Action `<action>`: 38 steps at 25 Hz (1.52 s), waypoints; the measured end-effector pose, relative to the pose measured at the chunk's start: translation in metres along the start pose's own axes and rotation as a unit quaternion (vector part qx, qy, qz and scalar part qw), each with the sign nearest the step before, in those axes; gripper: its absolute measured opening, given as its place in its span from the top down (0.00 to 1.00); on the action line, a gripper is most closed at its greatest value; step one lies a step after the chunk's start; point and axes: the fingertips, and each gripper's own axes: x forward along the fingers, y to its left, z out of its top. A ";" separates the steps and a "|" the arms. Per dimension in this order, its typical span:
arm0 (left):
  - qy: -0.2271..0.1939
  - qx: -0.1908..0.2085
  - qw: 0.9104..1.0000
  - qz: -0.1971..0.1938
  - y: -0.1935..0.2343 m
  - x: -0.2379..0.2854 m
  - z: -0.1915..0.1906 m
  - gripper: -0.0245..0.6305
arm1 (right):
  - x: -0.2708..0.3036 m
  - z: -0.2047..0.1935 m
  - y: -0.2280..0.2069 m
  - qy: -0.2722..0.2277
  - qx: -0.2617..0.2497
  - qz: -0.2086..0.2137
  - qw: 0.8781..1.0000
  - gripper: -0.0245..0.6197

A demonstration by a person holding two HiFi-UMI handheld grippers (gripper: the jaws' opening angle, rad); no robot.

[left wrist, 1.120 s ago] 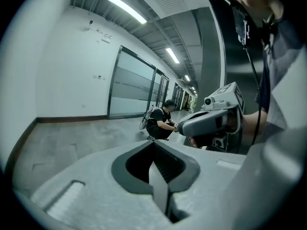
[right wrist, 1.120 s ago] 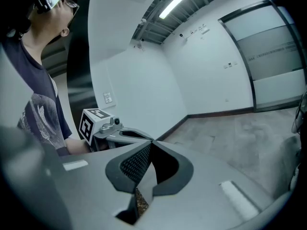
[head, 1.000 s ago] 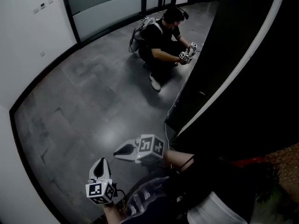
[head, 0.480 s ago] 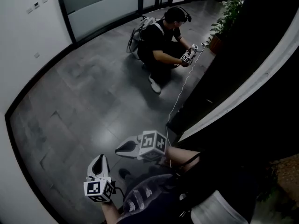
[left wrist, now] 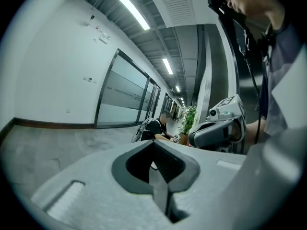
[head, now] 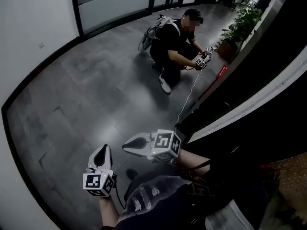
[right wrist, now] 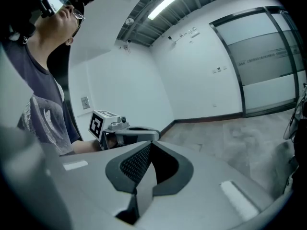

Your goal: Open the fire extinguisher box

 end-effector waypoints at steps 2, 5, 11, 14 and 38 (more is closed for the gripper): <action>-0.003 -0.004 1.000 -0.017 0.004 0.004 0.000 0.96 | 0.003 0.001 -0.004 0.001 0.001 -0.009 1.000 0.96; 0.010 0.004 0.998 -0.063 -0.003 0.010 -0.010 0.96 | 0.003 0.001 -0.012 -0.006 0.017 -0.017 1.000 0.96; 0.004 -0.014 0.993 -0.116 -0.036 0.045 0.009 0.96 | -0.032 0.020 -0.048 -0.054 0.053 0.000 0.997 0.96; 0.024 -0.024 0.995 -0.089 -0.028 0.044 0.007 0.96 | -0.024 0.024 -0.055 -0.088 0.097 0.049 0.990 0.96; 0.003 -0.074 0.997 0.019 -0.021 0.199 0.075 0.96 | -0.128 0.055 -0.256 -0.190 0.324 0.080 0.923 0.96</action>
